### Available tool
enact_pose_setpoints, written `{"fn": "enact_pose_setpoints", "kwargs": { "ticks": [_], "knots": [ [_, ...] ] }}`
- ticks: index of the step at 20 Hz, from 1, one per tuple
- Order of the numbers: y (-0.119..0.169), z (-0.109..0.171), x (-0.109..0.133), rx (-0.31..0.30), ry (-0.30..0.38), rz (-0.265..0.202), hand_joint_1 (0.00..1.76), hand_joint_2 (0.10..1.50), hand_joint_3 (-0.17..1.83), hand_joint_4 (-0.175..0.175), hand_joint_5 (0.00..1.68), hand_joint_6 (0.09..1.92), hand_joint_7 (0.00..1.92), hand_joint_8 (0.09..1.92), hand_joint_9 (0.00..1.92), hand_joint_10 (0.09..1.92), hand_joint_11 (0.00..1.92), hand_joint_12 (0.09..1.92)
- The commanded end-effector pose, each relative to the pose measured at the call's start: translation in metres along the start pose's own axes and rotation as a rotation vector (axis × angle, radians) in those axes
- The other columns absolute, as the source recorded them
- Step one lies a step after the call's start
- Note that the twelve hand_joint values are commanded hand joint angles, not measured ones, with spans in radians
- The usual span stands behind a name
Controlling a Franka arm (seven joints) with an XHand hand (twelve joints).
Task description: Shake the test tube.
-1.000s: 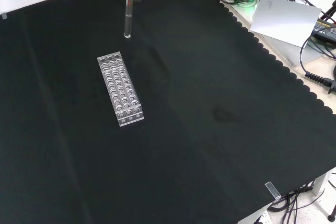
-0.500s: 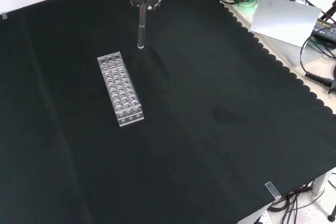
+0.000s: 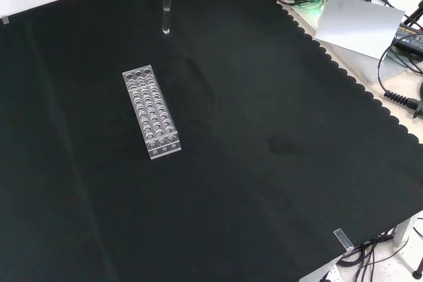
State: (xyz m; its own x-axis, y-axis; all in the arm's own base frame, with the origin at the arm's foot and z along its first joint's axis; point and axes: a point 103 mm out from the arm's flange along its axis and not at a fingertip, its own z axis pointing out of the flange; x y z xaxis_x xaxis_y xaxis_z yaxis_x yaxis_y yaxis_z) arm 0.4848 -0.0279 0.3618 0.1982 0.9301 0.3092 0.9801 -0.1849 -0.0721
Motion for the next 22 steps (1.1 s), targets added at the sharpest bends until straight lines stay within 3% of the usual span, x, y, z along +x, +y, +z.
{"fn": "enact_pose_setpoints", "kwargs": {
  "ticks": [1, 5, 10, 22],
  "knots": [
    [-0.008, -0.029, -0.109, -0.082, -0.110, 0.241, 1.23, 0.63, 0.61, -0.175, 1.49, 0.23, 1.84, 0.32, 1.75, 0.23, 1.27, 0.95],
    [-0.005, -0.041, -0.121, -0.102, -0.112, 0.263, 1.23, 0.63, 0.61, -0.175, 1.49, 0.23, 1.84, 0.32, 1.75, 0.22, 1.27, 0.95],
    [0.004, -0.035, -0.099, -0.088, -0.095, 0.211, 1.23, 0.62, 0.61, -0.175, 1.49, 0.23, 1.84, 0.32, 1.75, 0.22, 1.27, 0.96],
    [0.022, 0.014, 0.040, 0.007, 0.016, -0.036, 1.23, 0.62, 0.61, -0.175, 1.49, 0.24, 1.84, 0.32, 1.75, 0.22, 1.27, 0.96]
  ]
}}
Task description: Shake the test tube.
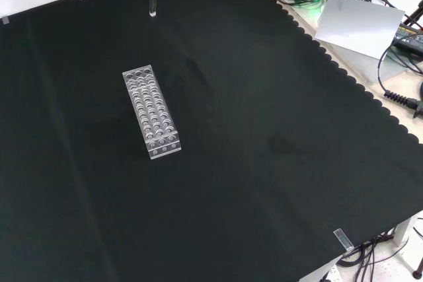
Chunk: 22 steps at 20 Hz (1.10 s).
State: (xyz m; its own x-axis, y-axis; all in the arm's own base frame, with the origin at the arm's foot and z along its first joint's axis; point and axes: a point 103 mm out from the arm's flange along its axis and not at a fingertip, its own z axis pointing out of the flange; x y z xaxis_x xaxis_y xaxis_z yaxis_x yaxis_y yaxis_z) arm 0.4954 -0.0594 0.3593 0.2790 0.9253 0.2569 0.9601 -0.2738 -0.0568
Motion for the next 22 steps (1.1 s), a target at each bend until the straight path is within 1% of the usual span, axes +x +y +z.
{"fn": "enact_pose_setpoints", "kwargs": {
  "ticks": [1, 4, 7, 9, 11, 13, 15, 18, 22],
  "knots": [
    [-0.002, 0.021, 0.080, 0.056, 0.074, -0.144, 1.23, 0.62, 0.61, -0.175, 1.48, 0.24, 1.84, 0.32, 1.75, 0.22, 1.27, 0.96],
    [-0.006, 0.023, 0.109, 0.075, 0.105, -0.209, 1.23, 0.62, 0.61, -0.175, 1.48, 0.24, 1.84, 0.32, 1.75, 0.22, 1.27, 0.96],
    [-0.009, 0.022, 0.129, 0.084, 0.134, -0.258, 1.23, 0.62, 0.61, -0.175, 1.48, 0.24, 1.84, 0.32, 1.75, 0.22, 1.27, 0.96],
    [-0.010, 0.021, 0.134, 0.086, 0.139, -0.274, 1.23, 0.62, 0.61, -0.175, 1.48, 0.24, 1.84, 0.32, 1.75, 0.22, 1.27, 0.96],
    [-0.008, 0.020, 0.132, 0.083, 0.134, -0.270, 1.23, 0.62, 0.62, -0.175, 1.48, 0.24, 1.84, 0.32, 1.75, 0.22, 1.27, 0.96],
    [-0.005, 0.019, 0.122, 0.078, 0.126, -0.245, 1.23, 0.62, 0.62, -0.175, 1.48, 0.24, 1.84, 0.32, 1.75, 0.22, 1.27, 0.96],
    [-0.002, 0.018, 0.106, 0.073, 0.116, -0.207, 1.23, 0.62, 0.62, -0.175, 1.48, 0.24, 1.84, 0.32, 1.75, 0.22, 1.27, 0.96],
    [0.004, 0.015, 0.070, 0.058, 0.067, -0.136, 1.23, 0.62, 0.62, -0.175, 1.48, 0.24, 1.84, 0.32, 1.75, 0.22, 1.27, 0.96],
    [0.011, 0.008, 0.017, 0.030, -0.013, -0.026, 1.23, 0.62, 0.62, -0.175, 1.48, 0.24, 1.84, 0.32, 1.75, 0.22, 1.27, 0.96]
  ]
}}
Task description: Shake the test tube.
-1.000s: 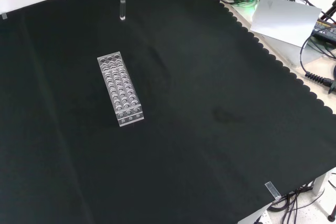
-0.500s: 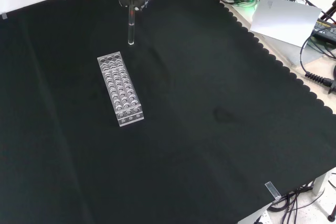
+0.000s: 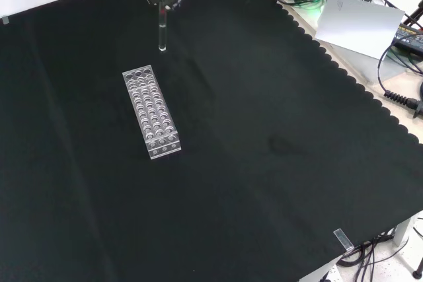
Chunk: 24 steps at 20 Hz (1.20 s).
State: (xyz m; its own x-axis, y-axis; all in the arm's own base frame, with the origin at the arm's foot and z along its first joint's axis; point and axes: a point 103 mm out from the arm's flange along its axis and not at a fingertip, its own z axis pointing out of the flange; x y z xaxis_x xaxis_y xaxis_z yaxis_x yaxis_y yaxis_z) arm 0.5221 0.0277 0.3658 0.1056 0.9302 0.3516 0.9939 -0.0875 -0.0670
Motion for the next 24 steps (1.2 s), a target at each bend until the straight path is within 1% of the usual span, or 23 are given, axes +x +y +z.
{"fn": "enact_pose_setpoints", "kwargs": {
  "ticks": [1, 4, 6, 8, 11, 14, 17, 20, 24],
  "knots": [
    [-0.004, -0.019, -0.085, -0.041, -0.120, 0.183, 1.23, 0.62, 0.62, -0.175, 1.48, 0.24, 1.84, 0.32, 1.75, 0.22, 1.26, 0.96],
    [-0.007, -0.032, -0.119, -0.056, -0.173, 0.256, 1.23, 0.62, 0.62, -0.175, 1.48, 0.24, 1.84, 0.32, 1.75, 0.22, 1.26, 0.96],
    [-0.008, -0.040, -0.135, -0.065, -0.197, 0.289, 1.23, 0.62, 0.62, -0.175, 1.48, 0.24, 1.84, 0.32, 1.75, 0.22, 1.26, 0.96],
    [-0.009, -0.048, -0.146, -0.076, -0.212, 0.306, 1.23, 0.62, 0.62, -0.175, 1.48, 0.24, 1.84, 0.32, 1.75, 0.22, 1.26, 0.96],
    [-0.008, -0.055, -0.149, -0.087, -0.210, 0.309, 1.23, 0.62, 0.62, -0.175, 1.48, 0.24, 1.84, 0.32, 1.75, 0.22, 1.26, 0.96],
    [-0.004, -0.054, -0.141, -0.089, -0.200, 0.288, 1.23, 0.62, 0.62, -0.175, 1.48, 0.24, 1.84, 0.32, 1.75, 0.22, 1.26, 0.96],
    [0.001, -0.047, -0.125, -0.080, -0.180, 0.252, 1.23, 0.62, 0.62, -0.175, 1.48, 0.24, 1.84, 0.32, 1.75, 0.22, 1.26, 0.96],
    [0.007, -0.034, -0.100, -0.062, -0.157, 0.207, 1.23, 0.62, 0.62, -0.175, 1.48, 0.24, 1.84, 0.32, 1.75, 0.21, 1.26, 0.96],
    [0.015, -0.017, -0.058, -0.040, -0.132, 0.133, 1.23, 0.62, 0.62, -0.175, 1.48, 0.24, 1.84, 0.32, 1.75, 0.21, 1.26, 0.96]
  ]
}}
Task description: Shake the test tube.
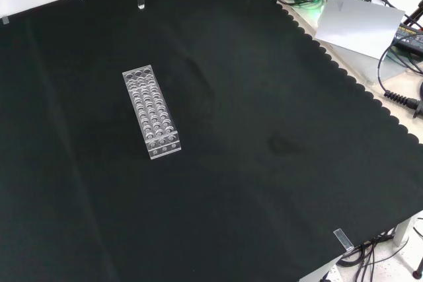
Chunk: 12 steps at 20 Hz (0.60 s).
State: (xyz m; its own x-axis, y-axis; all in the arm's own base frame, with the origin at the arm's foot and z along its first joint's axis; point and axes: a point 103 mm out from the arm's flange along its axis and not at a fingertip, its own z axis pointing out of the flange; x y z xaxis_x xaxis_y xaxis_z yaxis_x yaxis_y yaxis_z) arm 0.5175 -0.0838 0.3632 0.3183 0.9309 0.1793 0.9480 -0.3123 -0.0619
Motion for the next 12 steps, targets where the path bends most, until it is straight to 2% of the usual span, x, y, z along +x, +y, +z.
{"fn": "enact_pose_setpoints", "kwargs": {
  "ticks": [1, 8, 12],
  "knots": [
    [-0.003, 0.015, 0.062, 0.027, 0.047, -0.103, 1.23, 0.62, 0.62, -0.175, 1.48, 0.24, 1.84, 0.32, 1.75, 0.21, 1.26, 0.96],
    [-0.010, 0.022, 0.142, 0.053, 0.119, -0.236, 1.23, 0.62, 0.62, -0.175, 1.48, 0.24, 1.84, 0.32, 1.75, 0.21, 1.26, 0.96],
    [-0.014, 0.023, 0.174, 0.068, 0.147, -0.307, 1.23, 0.62, 0.62, -0.175, 1.48, 0.25, 1.84, 0.32, 1.75, 0.21, 1.26, 0.96]
  ]
}}
